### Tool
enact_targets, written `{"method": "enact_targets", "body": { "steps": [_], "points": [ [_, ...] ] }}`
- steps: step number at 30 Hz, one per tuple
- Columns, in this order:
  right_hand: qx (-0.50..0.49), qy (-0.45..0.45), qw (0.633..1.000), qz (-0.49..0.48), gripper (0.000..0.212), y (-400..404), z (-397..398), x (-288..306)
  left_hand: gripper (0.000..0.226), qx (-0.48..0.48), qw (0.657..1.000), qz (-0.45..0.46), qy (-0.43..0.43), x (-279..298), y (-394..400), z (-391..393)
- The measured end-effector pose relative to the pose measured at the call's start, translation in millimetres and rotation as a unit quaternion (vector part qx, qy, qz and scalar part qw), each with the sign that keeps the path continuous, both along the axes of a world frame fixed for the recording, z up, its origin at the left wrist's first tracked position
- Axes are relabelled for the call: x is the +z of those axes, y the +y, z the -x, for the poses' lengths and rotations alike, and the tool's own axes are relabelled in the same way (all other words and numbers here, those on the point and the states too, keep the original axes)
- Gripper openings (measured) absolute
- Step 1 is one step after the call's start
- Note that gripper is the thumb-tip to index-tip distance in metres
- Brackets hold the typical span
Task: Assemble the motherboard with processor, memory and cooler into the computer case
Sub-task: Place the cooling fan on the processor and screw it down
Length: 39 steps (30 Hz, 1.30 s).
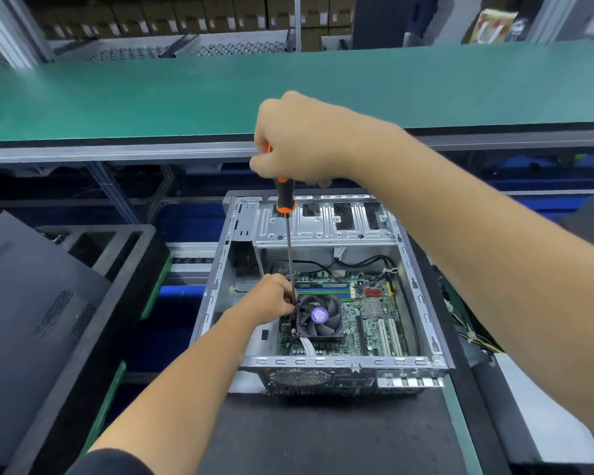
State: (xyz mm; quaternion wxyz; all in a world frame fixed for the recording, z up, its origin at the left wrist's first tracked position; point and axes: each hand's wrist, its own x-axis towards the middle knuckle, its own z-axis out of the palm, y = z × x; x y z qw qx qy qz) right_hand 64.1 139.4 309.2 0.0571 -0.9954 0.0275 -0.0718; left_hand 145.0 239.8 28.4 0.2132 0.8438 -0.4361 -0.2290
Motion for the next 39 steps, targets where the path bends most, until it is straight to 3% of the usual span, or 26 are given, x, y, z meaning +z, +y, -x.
{"method": "enact_targets", "body": {
  "steps": [3,6,14,17,23,26,28,32,39],
  "points": [
    [0.005,0.052,0.999,-0.007,0.029,1,1,7,0.009,0.005,1.000,-0.005,-0.005,0,0,2],
    [0.025,0.106,0.993,-0.043,0.015,0,5,14,0.012,0.009,1.000,-0.004,-0.005,0,0,4],
    [0.024,0.041,0.999,-0.002,0.017,2,10,4,0.020,0.000,0.999,-0.027,0.019,-9,2,-2],
    [-0.010,0.012,1.000,0.009,0.031,-1,14,-4,0.004,-0.006,0.999,-0.038,0.003,-14,3,-5],
    [-0.002,0.088,0.996,0.014,0.024,0,10,7,0.012,-0.015,0.999,-0.034,0.009,-9,1,-1],
    [0.029,0.101,0.994,-0.030,0.015,11,10,6,0.022,-0.036,0.998,-0.049,-0.006,-6,2,1],
    [0.040,0.095,0.993,-0.053,0.011,11,11,5,0.030,-0.028,0.999,-0.009,0.031,-1,1,4],
    [0.037,0.066,0.995,-0.067,0.012,1,10,3,0.028,-0.009,0.973,0.060,0.223,7,-2,9],
    [0.053,0.001,0.971,-0.234,0.024,-21,18,-10,0.042,0.036,0.979,0.040,0.196,-6,-14,10]
  ]
}}
